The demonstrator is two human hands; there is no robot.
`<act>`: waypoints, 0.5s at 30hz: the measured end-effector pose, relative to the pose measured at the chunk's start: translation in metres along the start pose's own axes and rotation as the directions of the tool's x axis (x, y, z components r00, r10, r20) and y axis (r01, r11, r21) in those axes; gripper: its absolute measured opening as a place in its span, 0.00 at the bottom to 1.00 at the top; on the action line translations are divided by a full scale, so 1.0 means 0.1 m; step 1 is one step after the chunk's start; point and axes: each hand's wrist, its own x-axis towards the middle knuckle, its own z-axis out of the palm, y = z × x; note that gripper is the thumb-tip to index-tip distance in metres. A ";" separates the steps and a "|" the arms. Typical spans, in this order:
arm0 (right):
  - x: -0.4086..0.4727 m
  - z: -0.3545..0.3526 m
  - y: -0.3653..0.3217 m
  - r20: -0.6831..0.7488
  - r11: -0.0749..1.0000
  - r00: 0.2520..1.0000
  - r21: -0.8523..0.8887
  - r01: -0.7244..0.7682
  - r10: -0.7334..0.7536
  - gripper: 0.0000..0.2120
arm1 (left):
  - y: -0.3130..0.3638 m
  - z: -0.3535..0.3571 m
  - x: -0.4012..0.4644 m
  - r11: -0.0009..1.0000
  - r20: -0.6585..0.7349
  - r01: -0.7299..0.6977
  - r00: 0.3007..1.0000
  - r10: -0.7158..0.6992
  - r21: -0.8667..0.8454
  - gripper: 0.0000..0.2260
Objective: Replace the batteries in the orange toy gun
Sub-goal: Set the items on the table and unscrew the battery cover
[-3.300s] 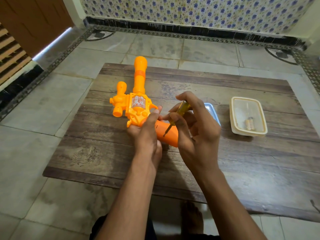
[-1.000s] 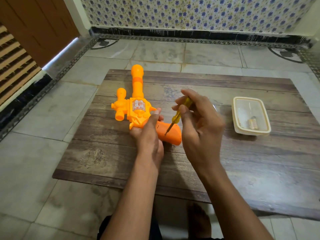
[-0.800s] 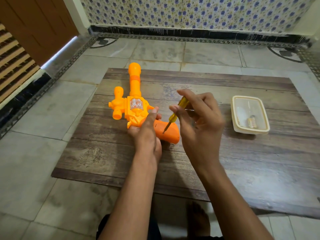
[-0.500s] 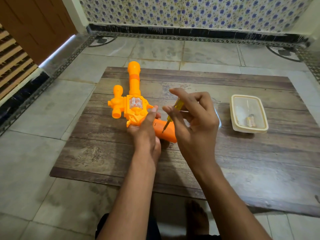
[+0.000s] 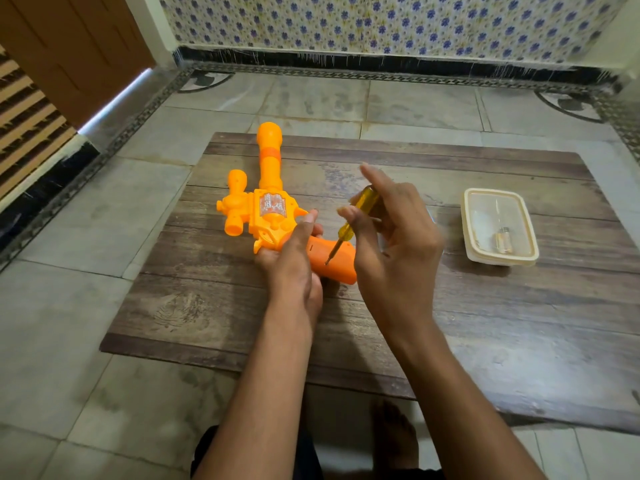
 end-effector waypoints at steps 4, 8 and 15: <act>-0.03 -0.01 -0.01 0.061 0.991 0.997 0.122 -0.061 0.054 0.16 | 0.01 0.01 0.02 1.000 -0.014 0.004 1.000 -0.004 -0.011 0.07; -0.01 0.00 -0.06 0.035 1.000 0.999 0.017 -0.003 0.002 0.12 | -0.02 0.02 0.00 1.000 -0.023 -0.009 1.000 0.008 -0.025 0.11; -0.02 0.02 -0.01 0.040 1.000 0.999 0.017 0.001 -0.002 0.22 | -0.01 -0.01 0.04 1.000 -0.030 -0.006 1.000 0.006 0.003 0.11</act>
